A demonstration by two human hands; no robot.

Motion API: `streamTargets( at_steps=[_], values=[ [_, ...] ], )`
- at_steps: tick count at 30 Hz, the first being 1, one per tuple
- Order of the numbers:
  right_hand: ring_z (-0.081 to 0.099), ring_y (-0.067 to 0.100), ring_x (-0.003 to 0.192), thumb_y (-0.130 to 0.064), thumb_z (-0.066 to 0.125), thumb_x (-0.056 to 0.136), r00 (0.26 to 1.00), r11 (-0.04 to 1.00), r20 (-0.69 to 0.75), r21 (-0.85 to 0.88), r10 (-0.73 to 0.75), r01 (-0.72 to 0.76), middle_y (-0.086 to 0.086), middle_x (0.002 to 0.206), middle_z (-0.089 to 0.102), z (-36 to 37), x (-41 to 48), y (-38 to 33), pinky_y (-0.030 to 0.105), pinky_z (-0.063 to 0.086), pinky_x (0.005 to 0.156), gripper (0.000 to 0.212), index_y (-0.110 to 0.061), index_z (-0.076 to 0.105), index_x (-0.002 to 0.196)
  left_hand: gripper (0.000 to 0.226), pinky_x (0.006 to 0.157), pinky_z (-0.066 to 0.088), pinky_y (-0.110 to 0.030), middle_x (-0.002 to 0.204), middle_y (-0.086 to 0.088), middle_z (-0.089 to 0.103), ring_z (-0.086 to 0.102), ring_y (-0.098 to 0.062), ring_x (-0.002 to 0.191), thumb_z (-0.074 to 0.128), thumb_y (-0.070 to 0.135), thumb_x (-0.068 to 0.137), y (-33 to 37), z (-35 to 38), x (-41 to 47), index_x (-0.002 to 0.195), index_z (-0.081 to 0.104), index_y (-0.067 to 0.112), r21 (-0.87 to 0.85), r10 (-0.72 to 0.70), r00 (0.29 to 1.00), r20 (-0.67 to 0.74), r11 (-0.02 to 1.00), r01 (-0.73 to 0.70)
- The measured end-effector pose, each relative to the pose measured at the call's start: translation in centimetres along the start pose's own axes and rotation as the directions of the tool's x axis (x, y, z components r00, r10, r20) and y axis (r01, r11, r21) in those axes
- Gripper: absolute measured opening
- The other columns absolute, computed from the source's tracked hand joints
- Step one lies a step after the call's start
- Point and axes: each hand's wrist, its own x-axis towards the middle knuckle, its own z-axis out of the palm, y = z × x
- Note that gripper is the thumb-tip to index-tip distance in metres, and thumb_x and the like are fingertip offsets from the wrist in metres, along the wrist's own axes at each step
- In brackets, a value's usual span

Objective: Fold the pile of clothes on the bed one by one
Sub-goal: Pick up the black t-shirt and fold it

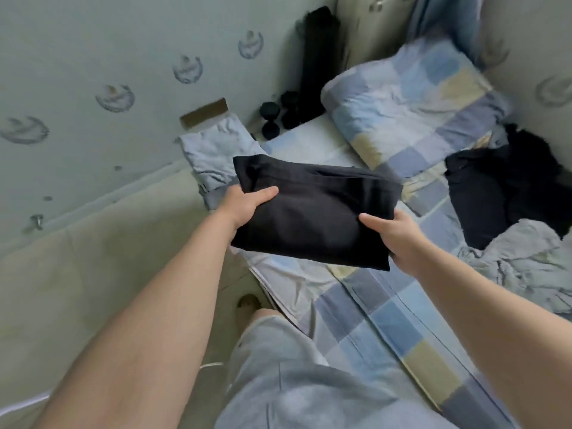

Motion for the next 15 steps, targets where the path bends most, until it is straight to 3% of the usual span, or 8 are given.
streamTargets(
  at_steps=[2, 6, 12, 15],
  values=[
    [0.071, 0.027, 0.098, -0.015, 0.075, 0.089, 0.998, 0.997, 0.059, -0.071, -0.027, 0.032, 0.009, 0.108, 0.074, 3.1, 0.6, -2.6, 0.044, 0.057, 0.093, 0.02, -0.016, 0.068, 0.108, 0.029, 0.088, 0.058, -0.039, 0.109, -0.002, 0.075, 0.072, -0.024, 0.097, 0.081, 0.034, 0.084, -0.4, -3.3, -0.4, 0.107, 0.069, 0.023, -0.09, -0.021, 0.998, -0.054, 0.996, 0.016],
    [0.07, 0.023, 0.092, -0.017, 0.073, 0.091, 0.986, 0.972, 0.149, -0.213, -0.069, 0.1, 0.003, 0.103, 0.072, 9.2, 2.8, -6.1, 0.041, 0.057, 0.088, 0.027, -0.016, 0.065, 0.117, 0.022, 0.076, 0.056, -0.029, 0.11, -0.004, 0.074, 0.071, -0.021, 0.097, 0.074, 0.023, 0.091, -2.6, -8.5, 0.6, 0.112, 0.068, 0.018, -0.226, -0.097, 0.991, -0.094, 0.971, 0.074],
    [0.056, 0.011, 0.078, -0.021, 0.065, 0.097, 0.979, 0.899, 0.201, -0.422, -0.03, 0.115, -0.008, 0.09, 0.061, 16.5, 9.5, -8.7, 0.032, 0.044, 0.082, 0.032, -0.019, 0.06, 0.128, 0.05, 0.097, 0.054, -0.047, 0.122, -0.004, 0.072, 0.07, -0.027, 0.107, 0.079, 0.026, 0.085, -7.1, -12.4, 7.1, 0.129, 0.059, 0.016, -0.334, -0.327, 0.943, -0.063, 0.897, 0.289],
    [0.055, 0.02, 0.087, -0.023, 0.061, 0.099, 0.984, 0.856, 0.176, -0.512, 0.025, 0.07, -0.003, 0.099, 0.058, 18.9, 13.9, -9.3, 0.034, 0.042, 0.084, 0.038, -0.017, 0.055, 0.137, 0.05, 0.096, 0.054, -0.046, 0.124, -0.004, 0.07, 0.068, -0.026, 0.108, 0.078, 0.023, 0.085, -8.2, -12.8, 11.6, 0.13, 0.056, 0.016, -0.323, -0.414, 0.91, -0.021, 0.864, 0.386]
  ],
)
